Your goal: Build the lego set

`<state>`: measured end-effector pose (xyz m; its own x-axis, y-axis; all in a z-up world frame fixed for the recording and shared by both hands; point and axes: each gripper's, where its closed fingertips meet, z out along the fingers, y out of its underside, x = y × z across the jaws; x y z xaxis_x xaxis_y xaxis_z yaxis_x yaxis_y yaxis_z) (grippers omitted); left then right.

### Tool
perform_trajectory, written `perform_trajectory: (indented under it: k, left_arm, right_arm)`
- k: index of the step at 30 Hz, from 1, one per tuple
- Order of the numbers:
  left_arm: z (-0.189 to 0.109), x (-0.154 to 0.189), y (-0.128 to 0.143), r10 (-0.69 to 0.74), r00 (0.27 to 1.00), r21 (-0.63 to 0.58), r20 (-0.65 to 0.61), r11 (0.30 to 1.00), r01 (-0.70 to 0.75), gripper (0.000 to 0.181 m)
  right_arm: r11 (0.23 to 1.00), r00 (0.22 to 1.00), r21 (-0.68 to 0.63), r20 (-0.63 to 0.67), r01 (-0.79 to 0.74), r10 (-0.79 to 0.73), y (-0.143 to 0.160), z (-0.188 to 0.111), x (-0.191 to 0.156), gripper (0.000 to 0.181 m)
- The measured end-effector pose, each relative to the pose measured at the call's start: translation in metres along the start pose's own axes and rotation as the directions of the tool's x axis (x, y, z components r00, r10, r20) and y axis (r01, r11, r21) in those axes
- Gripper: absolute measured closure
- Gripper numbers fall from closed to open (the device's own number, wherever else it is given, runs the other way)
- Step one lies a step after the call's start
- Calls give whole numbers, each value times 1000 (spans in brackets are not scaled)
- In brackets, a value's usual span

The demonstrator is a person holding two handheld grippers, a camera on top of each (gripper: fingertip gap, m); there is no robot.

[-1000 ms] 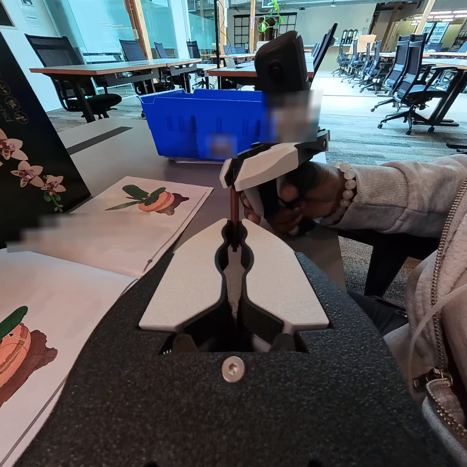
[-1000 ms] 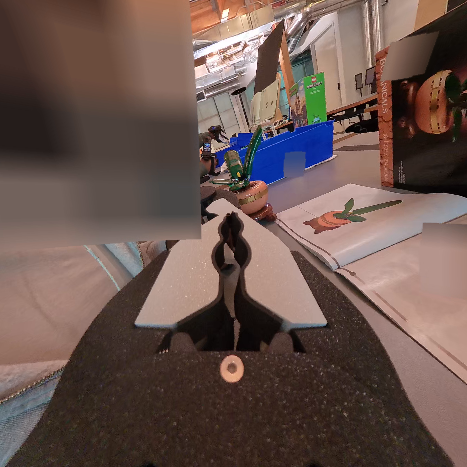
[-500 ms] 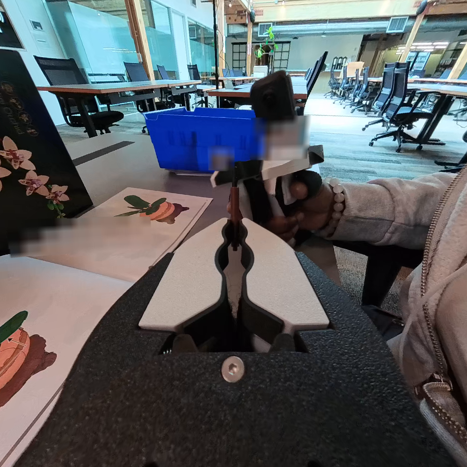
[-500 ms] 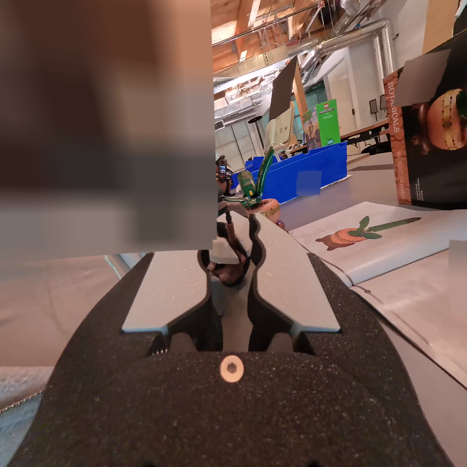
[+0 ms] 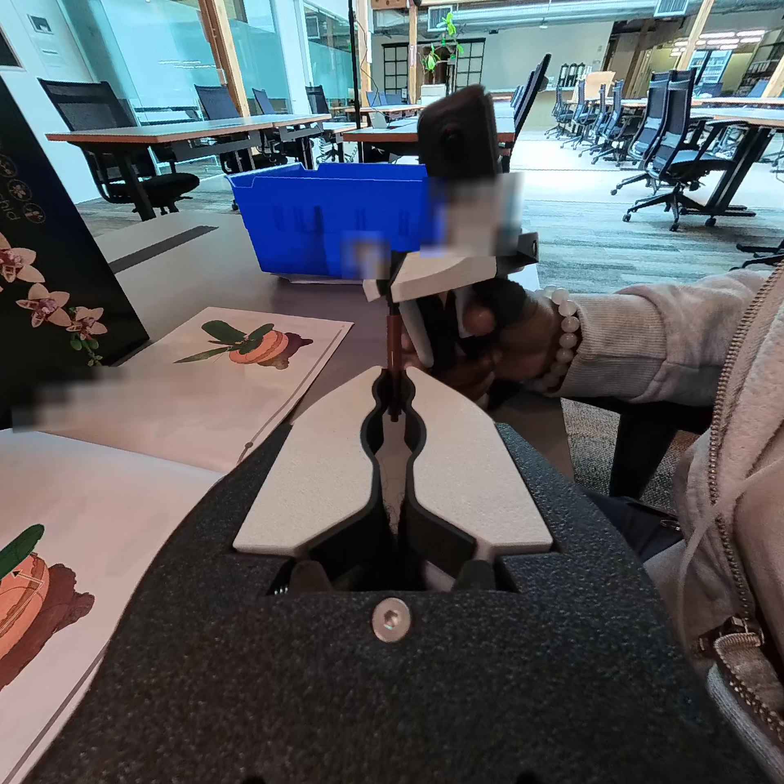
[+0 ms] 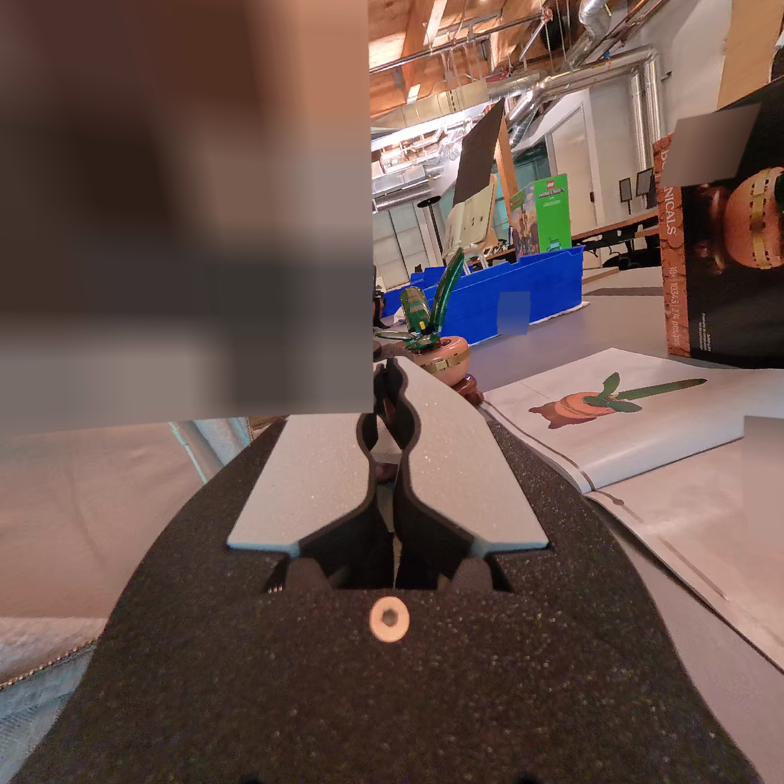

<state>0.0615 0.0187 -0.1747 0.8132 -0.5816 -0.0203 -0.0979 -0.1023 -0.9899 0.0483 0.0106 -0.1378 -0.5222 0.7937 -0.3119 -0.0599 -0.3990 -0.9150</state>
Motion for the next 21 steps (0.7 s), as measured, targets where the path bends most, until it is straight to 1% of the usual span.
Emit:
perform_trajectory:
  k: [4, 18, 21]
  left_arm:
    - [0, 1, 0, 3, 1000, -1, -4, 1000, -3, 178]
    - [-1, 1, 1, 3, 1000, -8, -8, 1000, -3, 178]
    - [-2, -1, 1, -11, 1000, -7, -7, 1000, 11, 179]
  right_arm:
    - [1000, 1000, -7, -17, 12, -12, 1, 0, 0, 180]
    - [999, 1000, -32, -2, -21, 21, 4, 3, 1, 180]
    - [1000, 1000, -21, -14, -23, 22, 3, 2, 2, 180]
